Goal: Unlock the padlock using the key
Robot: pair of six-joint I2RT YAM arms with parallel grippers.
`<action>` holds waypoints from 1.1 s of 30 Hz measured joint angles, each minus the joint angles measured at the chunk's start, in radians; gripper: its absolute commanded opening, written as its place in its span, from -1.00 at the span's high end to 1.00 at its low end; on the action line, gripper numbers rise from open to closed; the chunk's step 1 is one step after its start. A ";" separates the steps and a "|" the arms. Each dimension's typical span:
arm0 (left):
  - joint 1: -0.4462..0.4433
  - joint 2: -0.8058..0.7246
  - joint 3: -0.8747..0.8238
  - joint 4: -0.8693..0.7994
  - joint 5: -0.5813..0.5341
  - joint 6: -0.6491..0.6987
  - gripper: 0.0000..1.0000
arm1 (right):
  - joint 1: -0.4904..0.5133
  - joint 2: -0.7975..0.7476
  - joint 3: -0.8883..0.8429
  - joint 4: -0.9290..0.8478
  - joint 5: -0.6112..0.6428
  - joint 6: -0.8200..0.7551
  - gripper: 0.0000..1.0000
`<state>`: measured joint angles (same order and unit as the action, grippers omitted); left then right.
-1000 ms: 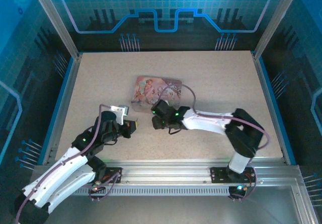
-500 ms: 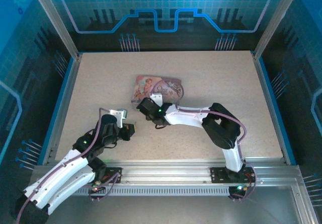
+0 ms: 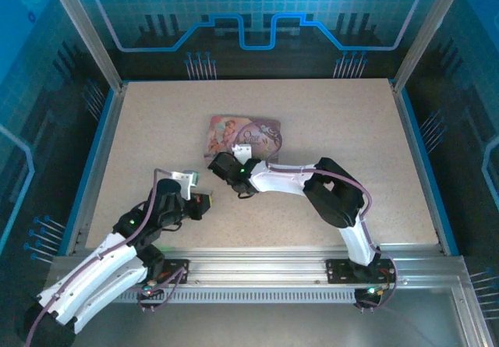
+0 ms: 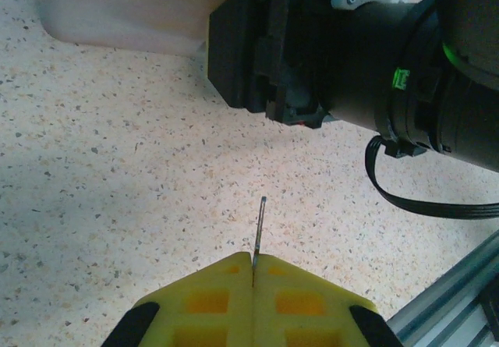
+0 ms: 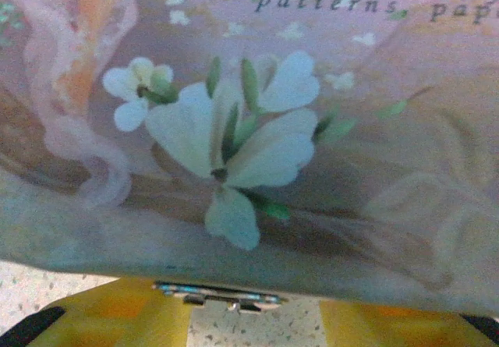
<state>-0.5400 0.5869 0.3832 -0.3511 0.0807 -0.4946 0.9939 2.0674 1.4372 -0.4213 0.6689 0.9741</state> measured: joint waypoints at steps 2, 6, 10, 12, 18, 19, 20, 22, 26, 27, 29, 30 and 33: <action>0.000 0.000 0.000 0.001 0.007 0.003 1.00 | 0.000 0.010 0.008 -0.001 0.023 0.014 0.08; 0.000 0.000 -0.001 0.001 0.023 0.007 1.00 | 0.000 0.035 0.030 -0.004 0.068 0.034 0.08; 0.000 -0.008 -0.002 0.002 0.036 0.011 1.00 | 0.000 0.071 0.069 -0.007 0.115 0.051 0.08; 0.000 -0.017 -0.007 0.006 0.041 0.020 1.00 | 0.000 0.085 0.085 -0.011 0.134 0.058 0.12; 0.000 -0.053 -0.020 0.004 0.047 0.037 1.00 | 0.000 0.130 0.137 -0.014 0.179 0.076 0.72; 0.000 -0.056 -0.020 0.003 0.048 0.043 1.00 | 0.000 0.132 0.142 -0.014 0.180 0.072 0.78; 0.000 -0.058 -0.020 0.003 0.048 0.050 1.00 | 0.000 0.132 0.142 -0.013 0.180 0.065 0.82; 0.000 -0.058 -0.021 0.004 0.048 0.060 1.00 | -0.001 0.132 0.142 -0.014 0.178 0.051 0.88; 0.000 -0.048 -0.031 0.010 0.052 0.078 1.00 | -0.011 0.121 0.141 -0.018 0.140 0.015 0.97; 0.000 -0.042 -0.033 0.018 0.056 0.080 1.00 | -0.015 0.115 0.141 -0.020 0.120 0.004 0.99; 0.000 -0.023 -0.039 0.042 0.072 0.085 1.00 | -0.028 0.096 0.137 -0.027 0.069 -0.018 1.00; 0.000 -0.013 -0.042 0.053 0.081 0.087 1.00 | -0.035 0.084 0.131 -0.030 0.041 -0.029 1.00; 0.000 0.019 -0.053 0.118 0.117 0.104 1.00 | -0.060 0.047 0.121 -0.052 -0.043 -0.061 1.00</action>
<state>-0.5396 0.6056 0.3305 -0.2329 0.1982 -0.3904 0.9337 2.1139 1.5585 -0.4736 0.6262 0.9134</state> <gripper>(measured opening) 0.045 0.161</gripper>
